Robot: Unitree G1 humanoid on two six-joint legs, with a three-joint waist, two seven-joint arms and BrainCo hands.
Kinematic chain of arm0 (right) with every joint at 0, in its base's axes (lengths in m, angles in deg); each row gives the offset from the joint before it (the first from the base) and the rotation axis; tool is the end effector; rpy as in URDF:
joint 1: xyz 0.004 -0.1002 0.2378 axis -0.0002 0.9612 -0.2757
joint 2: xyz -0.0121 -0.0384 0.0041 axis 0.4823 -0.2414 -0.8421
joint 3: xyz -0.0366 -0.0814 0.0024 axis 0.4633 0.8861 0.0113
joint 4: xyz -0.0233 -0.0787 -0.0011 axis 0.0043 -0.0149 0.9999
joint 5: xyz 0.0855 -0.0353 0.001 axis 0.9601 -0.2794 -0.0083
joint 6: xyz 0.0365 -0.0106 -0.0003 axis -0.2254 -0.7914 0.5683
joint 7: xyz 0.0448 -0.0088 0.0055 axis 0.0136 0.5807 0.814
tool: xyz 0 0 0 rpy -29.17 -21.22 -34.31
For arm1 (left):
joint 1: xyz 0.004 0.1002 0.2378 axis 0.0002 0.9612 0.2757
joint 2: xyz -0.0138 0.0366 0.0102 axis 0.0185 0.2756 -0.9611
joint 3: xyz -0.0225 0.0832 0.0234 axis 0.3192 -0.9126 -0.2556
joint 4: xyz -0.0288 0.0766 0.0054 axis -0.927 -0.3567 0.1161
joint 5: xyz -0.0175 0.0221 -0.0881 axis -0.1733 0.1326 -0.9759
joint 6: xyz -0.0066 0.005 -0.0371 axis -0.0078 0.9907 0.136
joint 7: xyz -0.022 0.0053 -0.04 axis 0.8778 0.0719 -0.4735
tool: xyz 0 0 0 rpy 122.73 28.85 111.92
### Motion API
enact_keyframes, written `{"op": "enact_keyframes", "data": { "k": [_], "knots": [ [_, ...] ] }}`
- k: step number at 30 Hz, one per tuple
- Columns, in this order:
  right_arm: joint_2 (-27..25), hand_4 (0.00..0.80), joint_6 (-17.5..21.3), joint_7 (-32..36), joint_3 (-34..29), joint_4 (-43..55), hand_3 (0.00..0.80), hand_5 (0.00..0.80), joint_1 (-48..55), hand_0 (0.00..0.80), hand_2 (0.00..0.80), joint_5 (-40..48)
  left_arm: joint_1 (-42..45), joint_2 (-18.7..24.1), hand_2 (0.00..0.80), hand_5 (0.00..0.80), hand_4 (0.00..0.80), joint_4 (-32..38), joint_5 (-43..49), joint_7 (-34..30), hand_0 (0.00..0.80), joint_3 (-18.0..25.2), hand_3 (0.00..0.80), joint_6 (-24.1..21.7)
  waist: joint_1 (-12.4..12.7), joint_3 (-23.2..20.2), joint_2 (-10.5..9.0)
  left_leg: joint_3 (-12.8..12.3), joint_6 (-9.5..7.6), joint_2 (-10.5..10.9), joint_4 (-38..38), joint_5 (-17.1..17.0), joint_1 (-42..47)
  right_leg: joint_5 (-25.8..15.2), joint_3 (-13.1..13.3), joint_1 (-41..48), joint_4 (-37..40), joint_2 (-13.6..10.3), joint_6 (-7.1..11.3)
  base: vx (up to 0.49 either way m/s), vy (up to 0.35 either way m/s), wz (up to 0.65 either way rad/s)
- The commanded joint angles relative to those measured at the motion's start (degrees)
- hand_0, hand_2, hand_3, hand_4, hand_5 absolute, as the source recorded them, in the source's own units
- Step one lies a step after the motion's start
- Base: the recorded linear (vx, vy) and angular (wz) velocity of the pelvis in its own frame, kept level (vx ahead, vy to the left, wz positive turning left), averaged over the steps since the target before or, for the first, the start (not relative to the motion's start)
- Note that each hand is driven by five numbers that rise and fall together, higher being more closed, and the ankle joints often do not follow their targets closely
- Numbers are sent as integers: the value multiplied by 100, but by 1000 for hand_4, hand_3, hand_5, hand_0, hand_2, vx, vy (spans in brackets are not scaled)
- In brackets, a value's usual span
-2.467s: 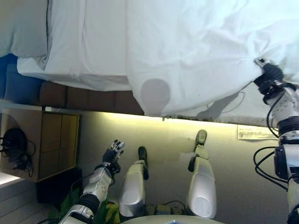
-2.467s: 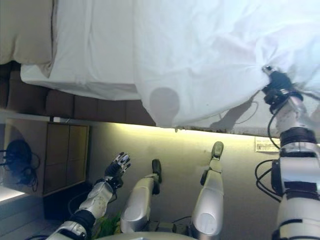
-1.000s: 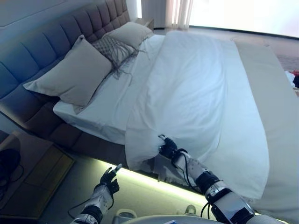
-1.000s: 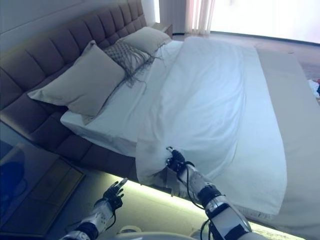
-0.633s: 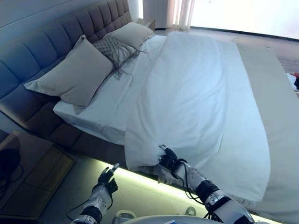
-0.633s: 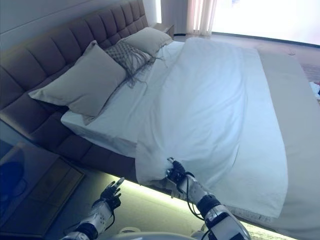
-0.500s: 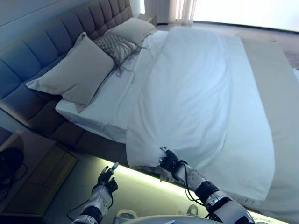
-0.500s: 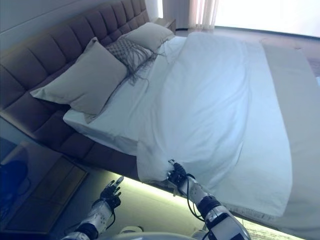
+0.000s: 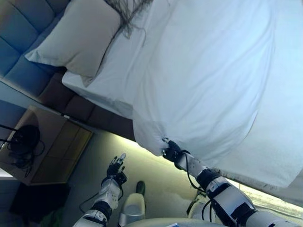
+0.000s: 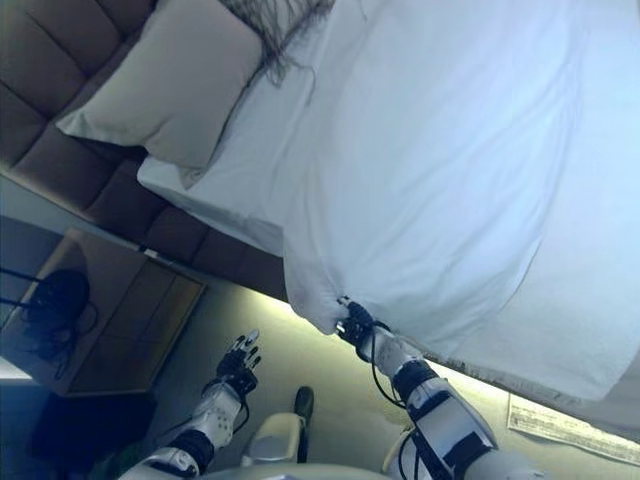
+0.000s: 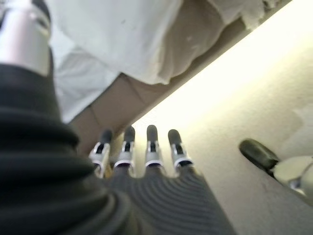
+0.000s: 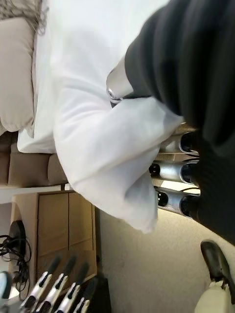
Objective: Make the bed neatly
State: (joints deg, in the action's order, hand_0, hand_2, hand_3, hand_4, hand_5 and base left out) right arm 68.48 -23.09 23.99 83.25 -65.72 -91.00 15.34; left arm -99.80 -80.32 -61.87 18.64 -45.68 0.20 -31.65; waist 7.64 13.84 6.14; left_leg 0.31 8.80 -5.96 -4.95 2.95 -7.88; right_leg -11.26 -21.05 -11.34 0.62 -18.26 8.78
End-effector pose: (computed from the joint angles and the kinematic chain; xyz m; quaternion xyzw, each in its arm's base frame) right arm 0.2419 -0.0987 -0.0034 0.3368 0.4063 0.0647 0.8469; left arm 0.1697 0.1649 -0.0579 -0.2641 0.3002 0.1516 0.9040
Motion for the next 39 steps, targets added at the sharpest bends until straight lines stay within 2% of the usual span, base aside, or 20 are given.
{"op": "enact_keyframes", "data": {
  "k": [1, 4, 14, 23, 25, 29, 33, 35, 39],
  "knots": [
    [1178, 0, -1214, 461, 666, -127, 0, 0, -107, 0, 0, 137, -676, 167, 0, 0, 0, 130, -214, -38, 0, -149, 0, -260, 358, 604, -62, -51, -230, 130, 601, -1129, -414, -117, 353, 240, -226, -565, 316, -35, 22, 1],
    [1163, 0, -1458, 444, 645, -218, 0, 0, -146, 0, 0, 148, -714, 204, 0, 0, 0, 113, -185, -16, 0, -137, 0, -229, 386, 631, -80, -52, -236, 143, 588, -1122, -452, -156, 333, 223, -195, -580, 337, -4, -10, 0],
    [1003, 0, -1865, 689, 582, -559, 0, 0, -180, 0, 0, -275, -831, 291, 0, 0, 0, -47, -91, -82, 0, -90, 0, -246, 368, 555, -158, -83, -243, 103, 545, -1088, -414, -180, 362, 273, -126, -542, 363, 17, -31, 0],
    [875, 0, -2042, 833, 616, -687, 0, 0, -30, 0, 0, -753, -825, 306, 0, 0, 0, -27, 32, -61, 0, -106, 0, -258, 327, 523, -179, -136, -232, 68, 547, -1064, -352, -168, 357, 297, -111, -520, 370, 14, -14, 0],
    [792, 0, -1876, 675, 628, -726, 0, 0, 18, 0, 0, -938, -842, 329, 0, 0, 0, -38, 17, -40, 0, -95, 0, -231, 299, 520, -179, -159, -227, 57, 542, -1059, -353, -159, 368, 285, -119, -520, 377, 0, 0, 0],
    [468, 0, -1189, 332, 258, -1068, 0, 0, -21, 0, 0, -1175, -860, 365, 0, 0, 0, -113, 29, -94, 0, -23, 0, -241, 220, 566, -183, -190, -230, 43, 557, -1039, -340, -136, 415, 242, -142, -491, 358, 0, 0, 0],
    [-4, 0, -100, 567, -379, -1320, 0, 0, -14, 0, 0, -1367, -838, 375, 0, 0, 0, -123, 45, -94, 0, 69, 0, -231, 99, 605, -183, -246, -226, 33, 584, -1007, -291, -129, 461, 228, -128, -449, 344, 2, -3, -2],
    [-195, 0, 326, 664, -654, -1329, 0, 0, -27, 0, 0, -1487, -820, 374, 0, 0, 0, -140, 42, -128, 0, 107, 0, -234, 38, 614, -175, -263, -224, 33, 589, -986, -257, -127, 505, 219, -140, -443, 333, 19, 11, -4],
    [-720, 0, 1089, 843, -1117, -1315, 0, 0, -42, 0, 0, -2452, -764, 388, 0, 0, 0, -45, -91, -159, 0, 146, 0, -233, -132, 667, -128, -353, -232, 67, 588, -937, -224, -88, 630, 118, -197, -440, 328, 11, 55, -11]
  ]
}}
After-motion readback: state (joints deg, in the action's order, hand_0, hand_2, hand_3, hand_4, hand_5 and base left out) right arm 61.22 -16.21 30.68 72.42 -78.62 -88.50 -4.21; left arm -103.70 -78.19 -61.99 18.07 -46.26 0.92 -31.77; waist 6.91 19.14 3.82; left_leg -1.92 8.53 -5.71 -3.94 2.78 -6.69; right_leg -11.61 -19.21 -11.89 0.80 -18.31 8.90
